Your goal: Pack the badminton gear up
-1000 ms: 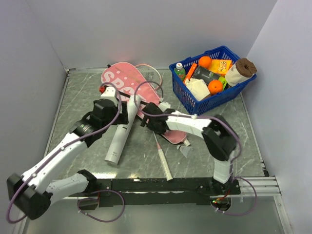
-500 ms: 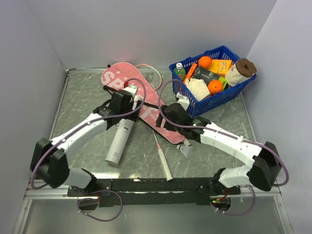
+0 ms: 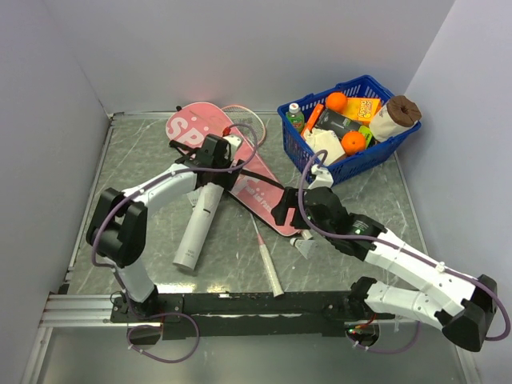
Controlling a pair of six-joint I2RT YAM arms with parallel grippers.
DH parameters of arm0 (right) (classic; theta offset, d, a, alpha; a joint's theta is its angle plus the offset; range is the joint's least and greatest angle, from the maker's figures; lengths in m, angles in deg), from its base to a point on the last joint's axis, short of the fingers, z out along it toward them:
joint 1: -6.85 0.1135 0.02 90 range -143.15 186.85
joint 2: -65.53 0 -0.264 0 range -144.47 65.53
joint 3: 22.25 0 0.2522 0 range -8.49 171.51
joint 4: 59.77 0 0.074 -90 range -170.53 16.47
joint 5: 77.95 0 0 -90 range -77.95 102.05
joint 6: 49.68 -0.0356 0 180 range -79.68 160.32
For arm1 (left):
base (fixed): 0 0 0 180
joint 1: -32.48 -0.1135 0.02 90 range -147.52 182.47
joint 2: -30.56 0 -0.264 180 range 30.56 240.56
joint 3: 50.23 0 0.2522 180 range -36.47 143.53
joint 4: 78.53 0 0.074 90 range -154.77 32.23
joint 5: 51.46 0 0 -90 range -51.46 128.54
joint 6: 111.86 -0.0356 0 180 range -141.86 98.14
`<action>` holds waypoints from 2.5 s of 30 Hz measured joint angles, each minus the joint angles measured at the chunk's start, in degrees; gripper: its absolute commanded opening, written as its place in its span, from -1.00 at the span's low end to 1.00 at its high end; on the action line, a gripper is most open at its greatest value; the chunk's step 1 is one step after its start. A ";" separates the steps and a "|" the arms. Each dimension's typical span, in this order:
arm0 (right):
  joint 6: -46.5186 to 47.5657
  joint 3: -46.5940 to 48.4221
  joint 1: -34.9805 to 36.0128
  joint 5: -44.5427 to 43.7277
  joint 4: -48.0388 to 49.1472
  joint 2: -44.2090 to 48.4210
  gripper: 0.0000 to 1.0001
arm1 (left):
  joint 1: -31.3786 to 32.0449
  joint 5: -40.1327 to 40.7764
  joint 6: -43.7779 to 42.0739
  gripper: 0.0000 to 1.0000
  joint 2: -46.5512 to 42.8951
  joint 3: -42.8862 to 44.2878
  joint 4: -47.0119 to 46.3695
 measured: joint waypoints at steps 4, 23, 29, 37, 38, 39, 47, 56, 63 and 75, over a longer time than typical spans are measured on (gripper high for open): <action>0.52 -0.63 0.00 0.00 -0.22 2.05 0.82 | -2.25 -2.36 -1.57 0.93 1.44 0.00 -0.02; 0.72 -1.79 -0.04 1.36 -0.33 1.84 0.82 | -4.02 -9.92 -5.09 0.96 6.32 -0.02 -0.90; 0.57 -2.43 -0.04 1.36 -0.85 1.92 0.81 | -4.02 -9.86 -5.20 0.79 8.92 -0.02 -0.90; 0.35 -2.49 -0.04 1.36 -1.03 2.62 0.79 | -4.00 -9.86 -5.46 0.07 9.14 -0.02 -1.14; 0.37 -2.51 -0.04 1.36 -1.05 2.73 0.78 | -4.00 -9.86 -5.49 -0.02 9.11 -0.02 -1.20; 0.37 -2.51 -0.04 1.36 -1.05 2.86 0.77 | -3.98 -9.86 -5.49 -0.12 9.03 -0.02 -1.18; 1.09 -2.49 -0.04 1.62 -1.77 3.48 0.71 | -1.03 -9.16 -6.01 -0.57 4.39 -0.02 1.33; 8.61 1.46 -0.04 4.94 -9.75 6.27 0.66 | 8.46 -12.70 -7.67 -0.82 -11.39 -0.02 6.62; 15.02 11.80 -0.09 10.60 -19.43 15.72 0.62 | 19.58 -14.91 -7.58 -0.85 -24.50 -8.04 5.84; 20.33 18.60 -0.09 25.86 -26.77 18.51 0.36 | 35.47 -17.00 -3.76 -0.81 -39.71 -22.38 5.38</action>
